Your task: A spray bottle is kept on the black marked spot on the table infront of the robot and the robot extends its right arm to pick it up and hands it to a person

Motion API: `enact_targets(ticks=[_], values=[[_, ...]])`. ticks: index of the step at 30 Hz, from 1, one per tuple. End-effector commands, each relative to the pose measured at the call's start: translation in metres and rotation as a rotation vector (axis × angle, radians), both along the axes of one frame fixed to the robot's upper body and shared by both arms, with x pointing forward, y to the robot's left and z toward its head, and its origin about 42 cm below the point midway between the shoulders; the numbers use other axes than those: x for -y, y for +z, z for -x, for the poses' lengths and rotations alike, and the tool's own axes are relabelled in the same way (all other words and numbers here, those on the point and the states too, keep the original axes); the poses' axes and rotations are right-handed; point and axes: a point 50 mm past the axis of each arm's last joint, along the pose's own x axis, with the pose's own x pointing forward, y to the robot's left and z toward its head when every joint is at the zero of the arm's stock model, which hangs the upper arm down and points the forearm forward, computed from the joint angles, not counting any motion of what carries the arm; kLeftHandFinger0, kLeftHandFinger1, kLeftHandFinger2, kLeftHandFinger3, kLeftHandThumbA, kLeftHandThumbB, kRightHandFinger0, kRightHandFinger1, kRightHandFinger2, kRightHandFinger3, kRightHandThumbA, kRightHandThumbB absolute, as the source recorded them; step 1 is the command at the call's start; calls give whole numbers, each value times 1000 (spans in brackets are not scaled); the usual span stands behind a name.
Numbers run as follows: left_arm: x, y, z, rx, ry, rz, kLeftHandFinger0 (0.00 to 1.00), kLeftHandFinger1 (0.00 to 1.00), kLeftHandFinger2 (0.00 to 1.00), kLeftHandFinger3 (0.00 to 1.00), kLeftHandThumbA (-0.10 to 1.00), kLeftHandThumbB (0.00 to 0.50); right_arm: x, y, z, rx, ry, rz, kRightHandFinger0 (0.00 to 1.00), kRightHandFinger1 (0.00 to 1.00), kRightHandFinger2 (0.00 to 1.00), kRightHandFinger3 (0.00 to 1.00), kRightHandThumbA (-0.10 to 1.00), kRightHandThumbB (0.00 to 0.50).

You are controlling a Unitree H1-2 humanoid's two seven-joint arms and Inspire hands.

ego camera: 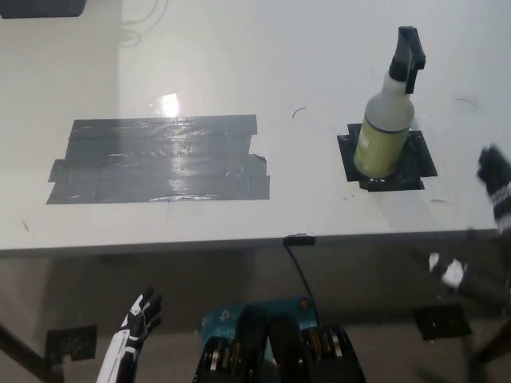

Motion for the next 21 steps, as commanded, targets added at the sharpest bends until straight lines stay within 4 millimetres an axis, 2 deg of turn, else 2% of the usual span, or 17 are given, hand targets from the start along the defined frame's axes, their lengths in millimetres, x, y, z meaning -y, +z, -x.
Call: enact_targets(ticks=[1,2,4,7,10,12,14,18,19,21], values=[[-1,6,-2,59,-9,-3,1000,1000,1000,1000,1000,337,8,17,-42,-14,-69,-17,1000,1000,1000,1000,1000,408],[-1,6,-2,59,-11,-3,1000,1000,1000,1000,1000,338,9,17,-56,-32,-72,-28,1000,1000,1000,1000,1000,389],[1,7,-3,53,-13,-4,1000,1000,1000,1000,1000,347,12,16,-77,-80,-85,-50,1000,1000,1000,1000,1000,398],[1,7,-2,51,-12,-5,1000,1000,1000,1000,1000,355,11,13,-95,-123,-81,-74,1000,1000,1000,1000,1000,380],[1,8,-2,49,-9,-10,1000,1000,1000,1000,1000,349,9,8,-130,-178,-85,-66,1000,1000,1000,1000,1000,341],[0,8,-2,48,-4,-5,1000,1000,1000,1000,1000,349,5,7,-148,-204,-86,-65,1000,1000,1000,1000,1000,339],[0,8,-2,47,-4,-4,1000,1000,1000,1000,1000,352,3,7,-162,-254,-107,-30,1000,1000,1000,1000,1000,358],[0,8,-2,50,-6,-8,1000,1000,1000,1000,1000,345,-5,9,-179,-292,-111,23,1000,1000,1000,1000,1000,350],[0,8,-2,53,-6,-8,1000,1000,1000,1000,1000,346,-8,10,-183,-308,-107,23,1000,1000,1000,1000,1000,366],[0,9,-3,57,-9,-9,1000,1000,1000,1000,1000,346,-13,10,-193,-336,-97,11,1000,1000,1000,1000,1000,365]])
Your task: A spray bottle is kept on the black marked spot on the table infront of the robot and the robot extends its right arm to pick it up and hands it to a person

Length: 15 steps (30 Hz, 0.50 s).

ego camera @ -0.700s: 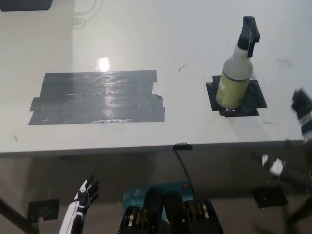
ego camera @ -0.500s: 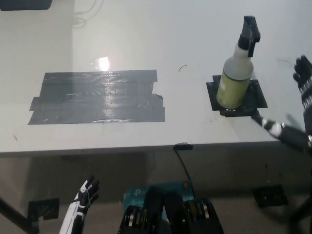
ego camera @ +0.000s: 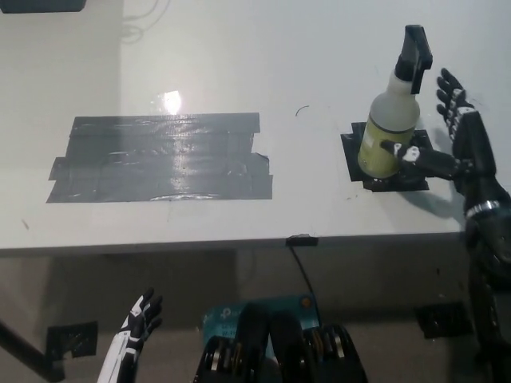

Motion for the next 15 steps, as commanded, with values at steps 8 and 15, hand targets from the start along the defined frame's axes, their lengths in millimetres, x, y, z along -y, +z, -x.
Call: enact_targets(ticks=[8,15], values=[[-1,13,-7,64,-10,-8,1000,1000,1000,1000,1000,351,-22,30,-43,7,5,54,1000,1000,1000,1000,1000,371],[-3,16,-10,82,-15,-2,1000,1000,1000,1000,1000,319,-30,13,-50,-15,-9,112,1000,1000,1000,1000,1000,379]])
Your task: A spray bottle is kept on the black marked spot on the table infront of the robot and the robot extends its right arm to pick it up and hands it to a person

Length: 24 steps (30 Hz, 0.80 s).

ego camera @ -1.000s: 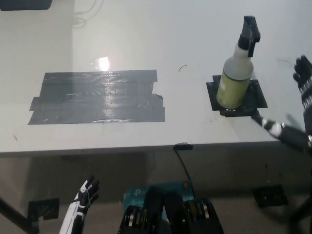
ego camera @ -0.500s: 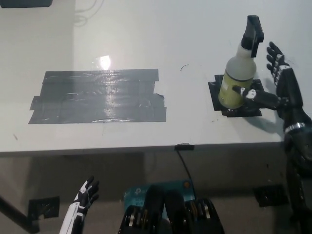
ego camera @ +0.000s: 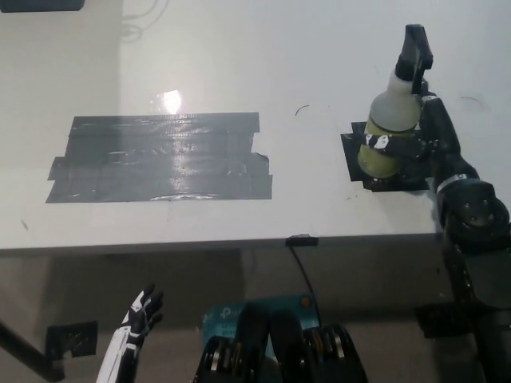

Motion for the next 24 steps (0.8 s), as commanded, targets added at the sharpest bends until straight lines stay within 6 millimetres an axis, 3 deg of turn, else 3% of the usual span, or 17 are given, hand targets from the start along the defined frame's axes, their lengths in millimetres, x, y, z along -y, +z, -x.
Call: enact_targets(ticks=[1,8,9,10,11,12,13,14,16,18,19,21,24], values=[[-4,12,-4,61,-9,-1,1000,1000,1000,1000,1000,330,-9,20,-15,84,-20,52,1000,1000,1000,1000,1000,384],[-5,15,-7,66,-8,-10,1000,1000,1000,1000,1000,342,-11,4,-29,41,-41,27,1000,1000,1000,1000,979,357],[-5,16,-9,69,-8,-10,1000,1000,1000,1000,1000,342,-11,4,-32,46,-54,-11,1000,1000,1000,1000,883,359],[-5,17,-9,68,-8,-10,1000,1000,1000,1000,1000,343,-11,4,-34,50,-92,-63,1000,1000,1000,1000,717,356],[-4,16,-9,68,-8,-10,1000,1000,1000,1000,1000,344,-10,4,-34,52,-113,-81,925,913,1000,1000,678,352],[-4,16,-9,69,-8,-12,1000,1000,1000,1000,1000,345,-11,8,-36,54,-177,-197,490,455,555,891,340,152],[-5,15,-9,71,-10,-16,1000,1000,1000,1000,1000,347,-13,14,-37,76,-227,-242,35,104,301,494,79,199],[-4,16,-11,71,-13,-17,1000,1000,1000,1000,1000,348,-12,19,-36,104,-235,-276,7,42,262,354,-64,170],[-3,17,-14,73,-17,-15,1000,1000,1000,1000,1000,346,-13,27,-35,137,-227,-337,0,60,360,404,-99,149],[-3,17,-14,75,-19,-14,1000,1000,1000,1000,1000,343,-16,38,-31,184,-190,-419,0,135,559,630,-100,167],[-2,17,-14,75,-20,-22,1000,1000,1000,1000,1000,341,-18,45,-28,206,-175,-451,0,189,656,680,-87,186],[-2,18,-15,73,-19,-30,1000,1000,1000,1000,1000,349,-18,56,-24,247,-150,-482,0,245,708,662,-85,189],[-1,18,-14,67,-18,-33,1000,1000,1000,1000,1000,344,-20,66,-18,289,-124,-498,0,271,710,622,-27,220]])
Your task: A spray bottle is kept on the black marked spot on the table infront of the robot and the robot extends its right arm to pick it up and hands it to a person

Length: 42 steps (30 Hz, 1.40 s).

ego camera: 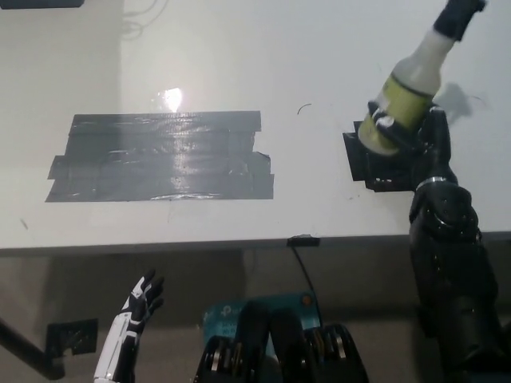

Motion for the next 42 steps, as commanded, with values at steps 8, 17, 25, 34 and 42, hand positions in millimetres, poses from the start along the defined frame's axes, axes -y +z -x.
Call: enact_targets(ticks=[8,17,25,34,42], values=[[-3,2,6,23,-11,-14,1000,1000,1000,1000,1000,345,-11,81,24,332,71,-26,0,282,654,548,-45,167],[-2,3,2,21,-23,-33,1000,1000,1000,1000,1000,330,-58,86,60,184,416,73,0,289,692,668,-100,89],[-2,3,3,30,-25,-49,1000,1000,1000,1000,1000,328,-97,81,66,39,644,5,0,369,787,779,-100,138],[-3,5,2,28,-30,-69,1000,1000,1000,1000,1000,364,-120,78,56,-29,717,-75,0,301,764,807,-100,146],[-3,8,-1,24,-46,-70,1000,1000,1000,1000,1000,390,-122,55,54,-112,736,-105,0,269,744,801,-100,132]])
